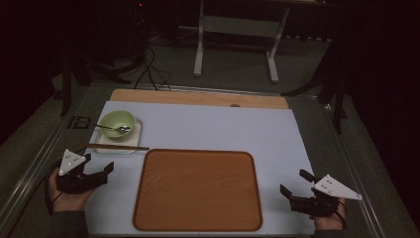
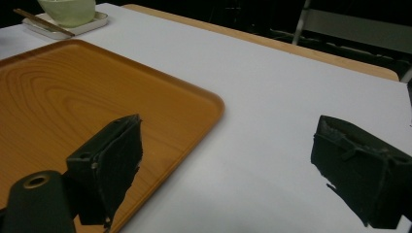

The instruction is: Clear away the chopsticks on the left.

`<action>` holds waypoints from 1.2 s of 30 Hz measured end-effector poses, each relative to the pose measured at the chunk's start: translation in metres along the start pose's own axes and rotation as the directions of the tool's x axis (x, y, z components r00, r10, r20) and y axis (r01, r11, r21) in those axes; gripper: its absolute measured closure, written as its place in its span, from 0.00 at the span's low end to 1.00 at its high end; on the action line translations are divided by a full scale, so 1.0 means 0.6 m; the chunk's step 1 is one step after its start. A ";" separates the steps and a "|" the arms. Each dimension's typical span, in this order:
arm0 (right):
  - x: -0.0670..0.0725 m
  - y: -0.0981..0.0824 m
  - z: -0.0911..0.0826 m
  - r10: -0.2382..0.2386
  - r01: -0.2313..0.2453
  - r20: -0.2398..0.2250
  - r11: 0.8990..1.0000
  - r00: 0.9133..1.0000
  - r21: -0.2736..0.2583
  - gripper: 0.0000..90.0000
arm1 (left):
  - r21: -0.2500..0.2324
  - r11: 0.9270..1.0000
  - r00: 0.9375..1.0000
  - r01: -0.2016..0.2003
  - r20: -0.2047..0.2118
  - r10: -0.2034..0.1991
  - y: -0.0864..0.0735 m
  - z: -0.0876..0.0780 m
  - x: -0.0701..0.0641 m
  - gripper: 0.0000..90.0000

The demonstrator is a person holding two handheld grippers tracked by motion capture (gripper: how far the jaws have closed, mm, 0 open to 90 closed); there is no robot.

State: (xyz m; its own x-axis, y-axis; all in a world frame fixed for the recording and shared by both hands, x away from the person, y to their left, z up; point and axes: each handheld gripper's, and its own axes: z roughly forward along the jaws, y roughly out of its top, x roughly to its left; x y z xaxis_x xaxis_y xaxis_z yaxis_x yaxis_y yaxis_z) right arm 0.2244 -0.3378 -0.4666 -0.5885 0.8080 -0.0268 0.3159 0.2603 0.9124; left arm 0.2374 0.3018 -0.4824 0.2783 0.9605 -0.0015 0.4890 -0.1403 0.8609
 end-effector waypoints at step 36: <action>0.001 -0.001 0.007 -0.003 0.004 -0.020 1.000 1.000 0.027 0.12 | 0.167 0.983 0.997 -0.075 -0.013 0.078 0.005 0.149 0.044 0.19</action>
State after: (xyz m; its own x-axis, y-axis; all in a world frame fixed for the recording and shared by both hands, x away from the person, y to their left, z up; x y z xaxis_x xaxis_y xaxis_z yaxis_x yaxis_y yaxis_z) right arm 0.2272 -0.3350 -0.4689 -0.6041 0.7966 -0.0219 0.3332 0.2775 0.9011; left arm 0.3203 0.3053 -0.5257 0.3047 0.9497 0.0727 0.5976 -0.2501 0.7618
